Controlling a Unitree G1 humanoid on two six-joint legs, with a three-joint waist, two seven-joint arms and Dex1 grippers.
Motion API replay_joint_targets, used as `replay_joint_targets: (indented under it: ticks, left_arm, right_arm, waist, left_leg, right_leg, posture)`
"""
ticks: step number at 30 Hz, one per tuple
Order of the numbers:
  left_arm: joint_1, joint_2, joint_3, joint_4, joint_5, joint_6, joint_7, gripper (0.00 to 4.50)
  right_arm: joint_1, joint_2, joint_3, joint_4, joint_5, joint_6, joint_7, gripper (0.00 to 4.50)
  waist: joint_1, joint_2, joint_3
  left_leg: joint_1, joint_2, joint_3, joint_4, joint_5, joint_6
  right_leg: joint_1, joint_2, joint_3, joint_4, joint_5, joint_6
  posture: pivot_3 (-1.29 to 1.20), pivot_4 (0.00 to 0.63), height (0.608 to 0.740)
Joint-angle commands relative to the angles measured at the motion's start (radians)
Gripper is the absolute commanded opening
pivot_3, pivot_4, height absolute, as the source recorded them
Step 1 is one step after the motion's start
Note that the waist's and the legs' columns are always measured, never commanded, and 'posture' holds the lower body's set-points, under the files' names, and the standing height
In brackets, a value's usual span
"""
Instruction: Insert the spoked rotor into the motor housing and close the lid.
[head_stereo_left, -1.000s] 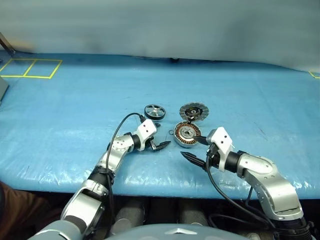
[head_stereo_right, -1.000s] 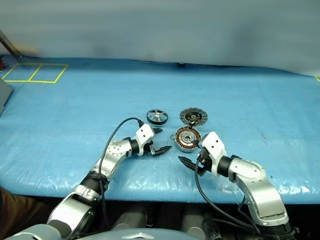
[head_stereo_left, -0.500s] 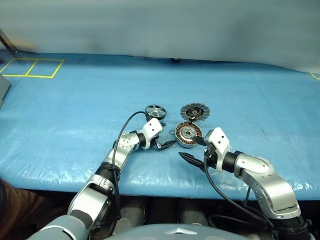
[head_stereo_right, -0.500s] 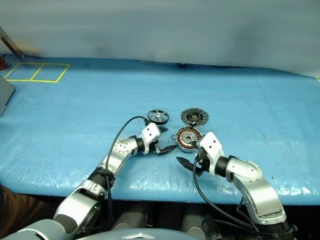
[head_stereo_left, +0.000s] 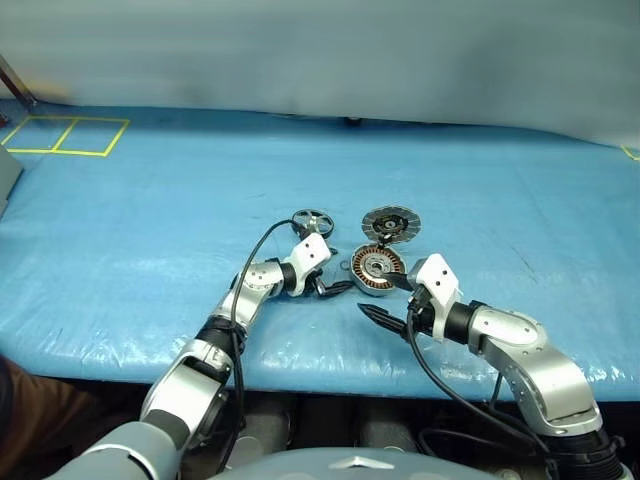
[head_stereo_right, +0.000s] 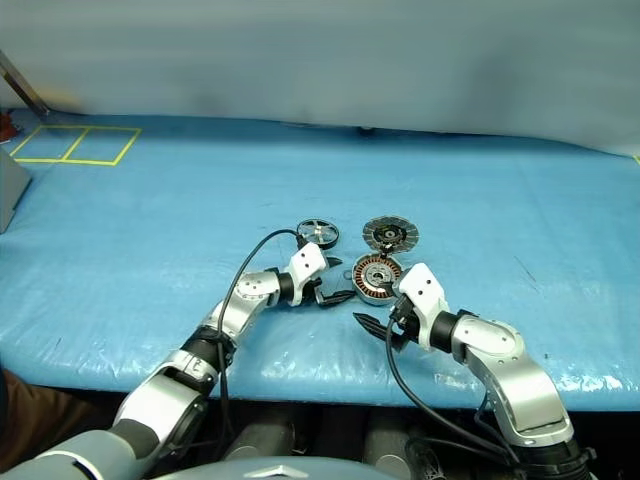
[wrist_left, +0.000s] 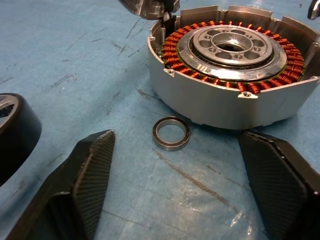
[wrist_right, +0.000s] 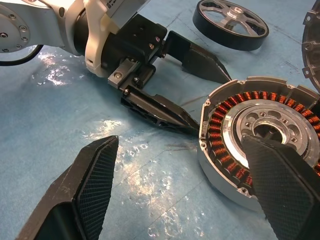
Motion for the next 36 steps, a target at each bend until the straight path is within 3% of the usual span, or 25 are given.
replay_joint_targets:
  ticks: [1, 6, 8, 12, 18, 29, 36]
  left_arm:
    - [0.028, 0.003, -0.054, 0.049, 0.061, 0.059, 0.003, 2.58]
    - [0.03, 0.008, -0.05, 0.042, 0.066, 0.061, 0.017, 2.58]
    - [0.032, 0.012, -0.045, 0.04, 0.069, 0.059, 0.034, 2.22]
    - [0.039, 0.024, -0.038, 0.027, 0.074, 0.056, 0.062, 1.07]
    - [0.086, 0.063, -0.026, -0.054, 0.063, 0.067, 0.078, 1.07]
    - [0.317, 0.185, 0.029, -0.437, 0.031, 0.179, 0.138, 1.07]
    - [0.369, 0.195, 0.079, -0.586, -0.021, 0.213, 0.165, 1.07]
  right_arm:
    - [-0.015, -0.006, -0.009, -0.03, 0.022, -0.024, -0.003, 4.11]
    - [-0.018, -0.008, -0.008, -0.026, 0.021, -0.025, -0.006, 4.11]
    - [-0.021, -0.008, -0.009, -0.024, 0.019, -0.026, -0.008, 4.11]
    - [-0.024, -0.008, -0.007, -0.019, 0.016, -0.033, -0.012, 4.11]
    - [-0.026, -0.01, -0.009, -0.013, 0.016, -0.039, -0.018, 4.11]
    - [-0.015, -0.017, -0.007, -0.001, 0.011, -0.05, -0.027, 4.11]
    - [-0.019, -0.024, 0.0, 0.012, 0.0, -0.056, -0.028, 4.11]
  waist:
    - [0.0, 0.0, 0.0]
    - [-0.002, 0.0, -0.001]
    - [-0.003, 0.0, -0.001]
    - [-0.005, -0.001, -0.001]
    - [-0.019, -0.001, -0.001]
    - [-0.048, -0.001, -0.001]
    - [-0.043, -0.001, -0.001]
  left_leg:
    - [0.001, 0.0, 0.0, 0.0, 0.0, 0.0]
    - [0.004, 0.0, 0.0, 0.0, 0.0, 0.0]
    - [0.004, 0.0, -0.001, 0.0, 0.0, 0.0]
    - [0.004, 0.0, -0.001, 0.0, 0.0, 0.0]
    - [0.004, 0.001, -0.001, 0.0, 0.0, 0.0]
    - [0.003, 0.001, -0.001, -0.005, 0.0, -0.001]
    - [0.003, 0.001, -0.001, -0.005, 0.0, -0.001]
  right_leg:
    - [0.001, 0.0, 0.0, 0.0, 0.0, 0.0]
    - [0.004, 0.0, 0.0, 0.0, -0.001, 0.002]
    - [0.004, 0.0, 0.0, 0.0, -0.001, 0.002]
    - [0.004, 0.0, 0.0, 0.0, -0.001, 0.002]
    - [0.004, 0.0, 0.001, 0.0, -0.001, 0.002]
    - [0.0, 0.001, 0.003, 0.001, -0.003, -0.001]
    - [-0.001, 0.001, 0.002, 0.0, -0.003, -0.001]
  posture:
    - [0.0, 0.15, 0.74]
    - [0.0, 0.15, 0.74]
    - [0.0, 0.15, 0.74]
    - [0.0, 0.15, 0.74]
    - [0.0, 0.15, 0.74]
    - [0.0, 0.15, 0.74]
    - [0.0, 0.15, 0.74]
